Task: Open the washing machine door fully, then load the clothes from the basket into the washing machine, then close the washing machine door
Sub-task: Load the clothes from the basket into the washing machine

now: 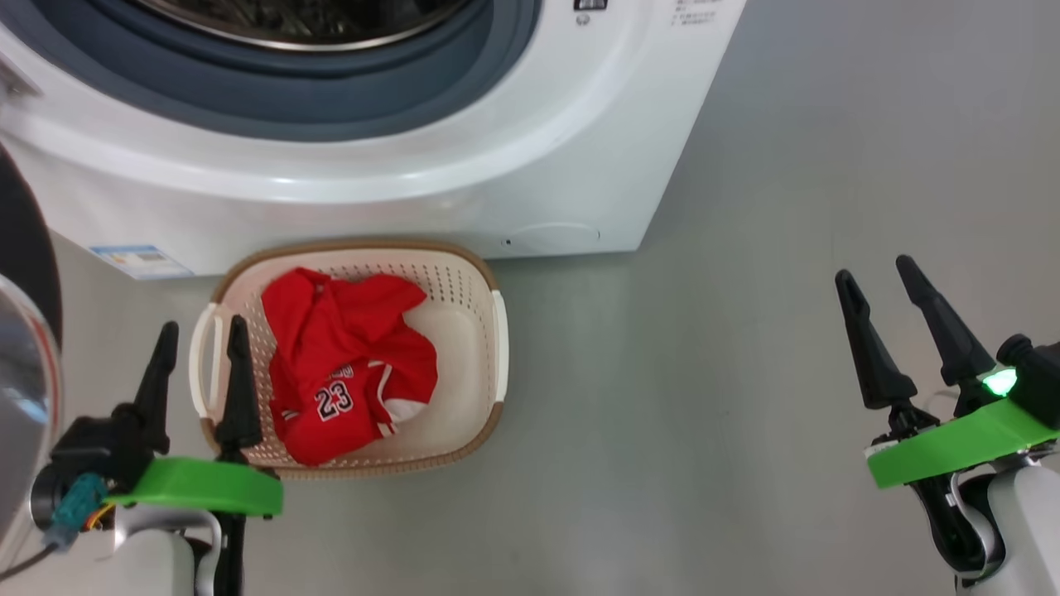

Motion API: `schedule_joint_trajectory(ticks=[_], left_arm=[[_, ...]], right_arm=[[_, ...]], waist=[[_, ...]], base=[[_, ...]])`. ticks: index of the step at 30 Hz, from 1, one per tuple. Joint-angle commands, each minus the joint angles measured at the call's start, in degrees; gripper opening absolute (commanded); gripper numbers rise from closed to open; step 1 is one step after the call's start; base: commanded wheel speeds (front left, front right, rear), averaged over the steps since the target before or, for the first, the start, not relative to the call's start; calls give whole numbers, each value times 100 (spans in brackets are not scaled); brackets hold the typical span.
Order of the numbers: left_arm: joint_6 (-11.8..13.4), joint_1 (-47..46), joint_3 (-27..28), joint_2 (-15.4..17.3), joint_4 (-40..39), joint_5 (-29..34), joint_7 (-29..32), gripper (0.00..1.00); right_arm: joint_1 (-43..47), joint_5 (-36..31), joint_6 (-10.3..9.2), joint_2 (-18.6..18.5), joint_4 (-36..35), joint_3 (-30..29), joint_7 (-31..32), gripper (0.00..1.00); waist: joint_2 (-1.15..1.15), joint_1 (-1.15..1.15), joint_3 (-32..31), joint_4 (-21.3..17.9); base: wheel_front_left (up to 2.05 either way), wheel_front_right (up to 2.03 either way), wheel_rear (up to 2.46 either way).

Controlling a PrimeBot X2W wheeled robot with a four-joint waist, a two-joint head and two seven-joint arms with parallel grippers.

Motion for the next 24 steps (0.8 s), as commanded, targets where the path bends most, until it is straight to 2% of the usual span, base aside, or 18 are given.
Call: schedule_joint_trajectory(ticks=[1,10,24], left_arm=[[7,-230,207,111,41,6,-45,100],[28,-869,268,97,791,-123,-45,100],[67,-2094,347,305,2620,-124,-45,100]], right_arm=[[-101,26,9,-54,-169,88,-69,100],[-358,22,9,4,-249,107,-69,100],[-804,87,9,68,-318,202,-69,100]], waist=[[0,0,313,-35],[0,0,786,-64],[0,0,1642,-252]], base=[[0,0,0],[0,0,0],[0,0,0]])
